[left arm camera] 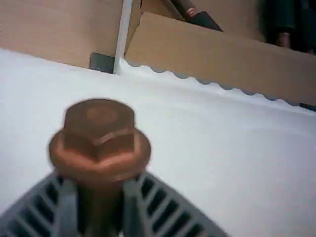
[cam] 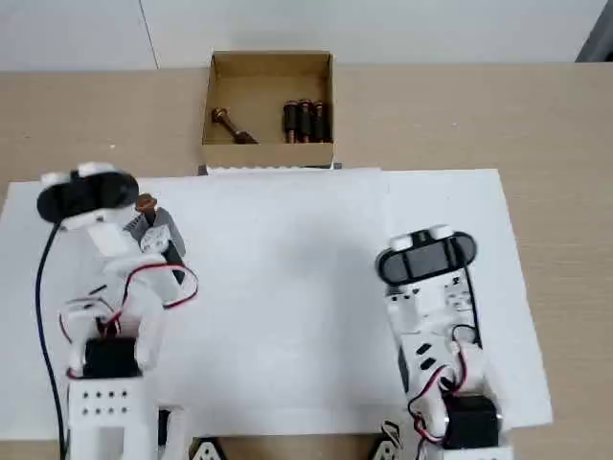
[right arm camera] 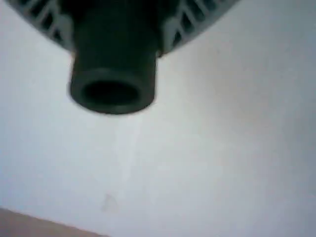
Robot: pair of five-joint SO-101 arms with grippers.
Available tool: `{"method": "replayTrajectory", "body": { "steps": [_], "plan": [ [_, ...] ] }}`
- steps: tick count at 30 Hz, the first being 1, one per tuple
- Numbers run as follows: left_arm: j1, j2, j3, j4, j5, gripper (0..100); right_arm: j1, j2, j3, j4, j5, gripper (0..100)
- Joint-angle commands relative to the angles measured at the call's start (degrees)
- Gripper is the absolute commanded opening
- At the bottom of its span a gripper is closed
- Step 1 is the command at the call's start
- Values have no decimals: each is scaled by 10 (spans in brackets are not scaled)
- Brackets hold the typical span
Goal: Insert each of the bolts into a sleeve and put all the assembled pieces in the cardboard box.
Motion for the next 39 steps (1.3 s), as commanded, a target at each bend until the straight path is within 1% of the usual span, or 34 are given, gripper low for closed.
{"method": "replayTrajectory", "body": {
  "steps": [1,6,12,15,18,23,27,31,34,39],
  "plan": [
    [3,-71,35,-30,-1,7,-29,-29,25,-33,-5,3],
    [3,-186,121,-32,11,7,-61,-27,51,-58,-6,3],
    [4,-372,223,-32,15,7,-95,-27,80,-107,-6,3],
    [14,-353,226,-36,24,7,-116,-27,102,-142,-6,3],
    [16,-360,229,-69,71,7,-145,-27,135,-182,-6,3],
    [56,-362,230,-115,121,7,-201,-22,177,-249,-7,3],
    [94,-362,230,-119,180,7,-247,-26,176,-253,-7,3],
    [142,-362,227,-119,233,7,-269,-27,176,-253,-7,3],
    [169,-362,226,-132,256,7,-284,-27,176,-253,-4,3],
    [186,-362,226,-192,270,7,-316,-27,176,-253,-4,3]
  ]
}}
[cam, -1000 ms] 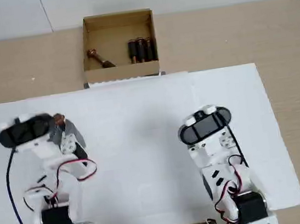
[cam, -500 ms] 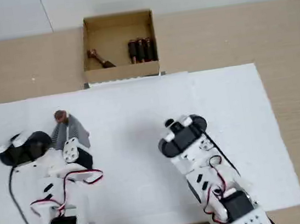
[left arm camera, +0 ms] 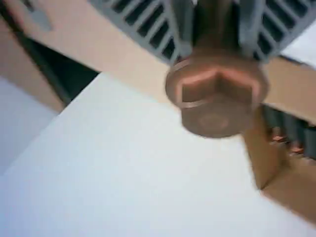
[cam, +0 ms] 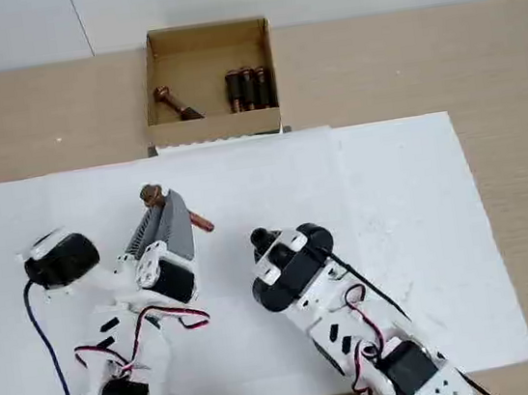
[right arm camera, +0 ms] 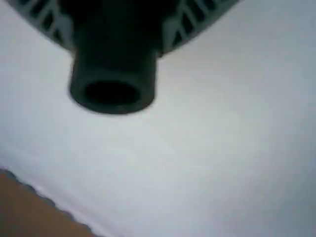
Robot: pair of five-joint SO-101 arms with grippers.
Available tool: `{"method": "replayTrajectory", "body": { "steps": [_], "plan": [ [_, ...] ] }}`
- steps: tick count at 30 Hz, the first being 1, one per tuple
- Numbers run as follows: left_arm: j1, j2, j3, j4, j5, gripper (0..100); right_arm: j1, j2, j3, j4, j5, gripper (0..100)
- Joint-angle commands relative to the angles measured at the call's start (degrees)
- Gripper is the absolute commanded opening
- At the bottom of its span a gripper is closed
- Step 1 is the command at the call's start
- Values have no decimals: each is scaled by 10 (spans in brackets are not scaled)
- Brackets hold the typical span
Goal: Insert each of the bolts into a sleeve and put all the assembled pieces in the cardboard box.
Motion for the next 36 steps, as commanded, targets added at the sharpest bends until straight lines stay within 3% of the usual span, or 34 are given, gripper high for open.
{"method": "replayTrajectory", "body": {
  "steps": [1,11,30,36],
  "plan": [
    [20,-9,-8,-44,5,7,-22,-9,8,-16,-2,3],
    [105,-8,-48,32,4,7,-30,-9,6,-16,25,3],
    [115,-8,-1,47,-29,7,-30,-9,4,-52,39,3],
    [208,-8,14,115,-32,7,-29,-9,7,-52,39,3]
  ]
}}
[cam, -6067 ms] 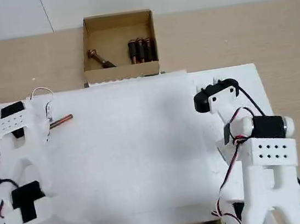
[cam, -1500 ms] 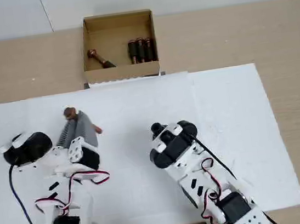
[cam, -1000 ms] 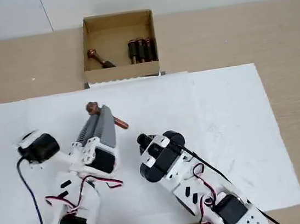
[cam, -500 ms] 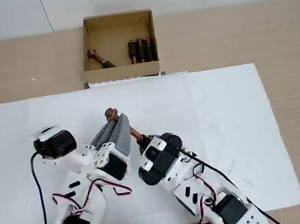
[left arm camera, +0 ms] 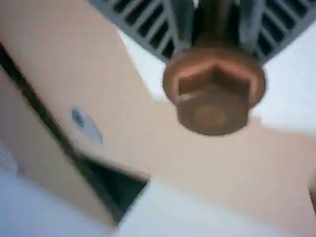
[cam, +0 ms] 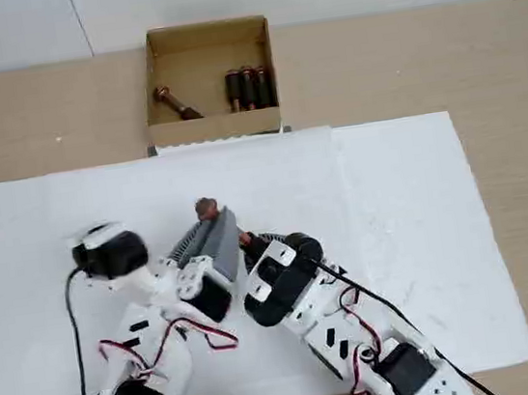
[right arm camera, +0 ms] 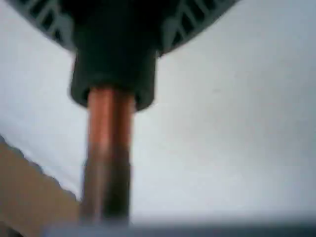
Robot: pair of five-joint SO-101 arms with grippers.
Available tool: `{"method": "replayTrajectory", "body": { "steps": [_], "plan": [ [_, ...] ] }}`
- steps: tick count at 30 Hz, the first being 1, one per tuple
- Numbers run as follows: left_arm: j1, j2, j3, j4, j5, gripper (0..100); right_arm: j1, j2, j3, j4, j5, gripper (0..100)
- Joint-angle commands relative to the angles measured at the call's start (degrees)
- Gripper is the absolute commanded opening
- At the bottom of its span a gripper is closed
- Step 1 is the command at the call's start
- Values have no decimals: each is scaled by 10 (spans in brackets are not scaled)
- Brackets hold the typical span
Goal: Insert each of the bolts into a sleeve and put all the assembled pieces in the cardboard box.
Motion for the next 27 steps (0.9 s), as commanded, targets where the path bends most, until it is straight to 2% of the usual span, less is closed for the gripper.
{"method": "replayTrajectory", "body": {
  "steps": [1,5,13,16,19,27],
  "plan": [
    [63,-6,-1,55,-11,7,-5,-11,7,-18,7,3],
    [83,-6,0,98,-53,7,-4,-11,7,-18,7,3],
    [67,-6,0,100,-70,21,-4,-11,7,-15,7,3],
    [44,-6,0,100,-73,89,-4,-11,7,-15,7,3],
    [25,-6,-1,100,-105,162,-4,-10,7,-15,7,3],
    [4,-6,-35,120,-112,220,-4,-6,8,-15,7,3]
  ]
}}
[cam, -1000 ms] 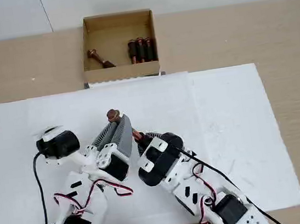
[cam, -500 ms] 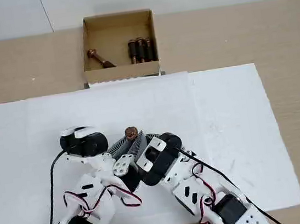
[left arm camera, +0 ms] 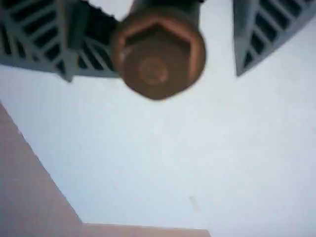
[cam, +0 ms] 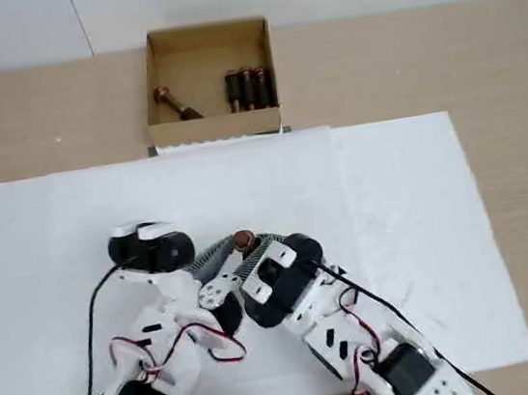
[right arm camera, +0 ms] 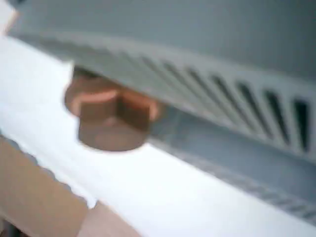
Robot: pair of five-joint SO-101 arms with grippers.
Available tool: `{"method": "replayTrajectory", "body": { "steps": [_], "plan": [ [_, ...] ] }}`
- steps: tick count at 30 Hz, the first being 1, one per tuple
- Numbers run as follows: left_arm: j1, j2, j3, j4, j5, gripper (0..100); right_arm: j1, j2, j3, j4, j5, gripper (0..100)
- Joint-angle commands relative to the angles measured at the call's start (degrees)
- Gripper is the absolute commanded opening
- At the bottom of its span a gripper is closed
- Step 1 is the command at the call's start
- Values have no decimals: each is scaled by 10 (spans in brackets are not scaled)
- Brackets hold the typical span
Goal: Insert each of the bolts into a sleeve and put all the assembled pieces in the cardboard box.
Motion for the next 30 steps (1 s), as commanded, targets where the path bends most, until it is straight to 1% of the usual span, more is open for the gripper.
{"method": "replayTrajectory", "body": {
  "steps": [1,6,12,15,16,18,22,24,27,30],
  "plan": [
    [-1,-5,-32,12,-5,225,-2,-6,8,-15,7,3],
    [-1,-5,-74,32,-4,228,-2,-6,8,-14,7,3],
    [-3,-4,-134,57,-18,228,-2,-11,8,22,4,3],
    [-37,-4,-153,68,-40,224,-2,-11,8,22,4,3],
    [-53,-4,-153,68,-53,218,-2,-11,8,22,4,3],
    [-88,-4,-153,66,-91,169,-2,-11,8,22,4,3],
    [-155,-4,-151,65,-149,2,10,-11,8,21,4,3],
    [-180,-4,-137,67,-187,17,31,-11,8,21,4,3],
    [-209,-4,-92,67,-251,5,70,-11,4,21,3,3],
    [-241,-4,-46,63,-293,5,107,-11,3,21,4,3]
  ]
}}
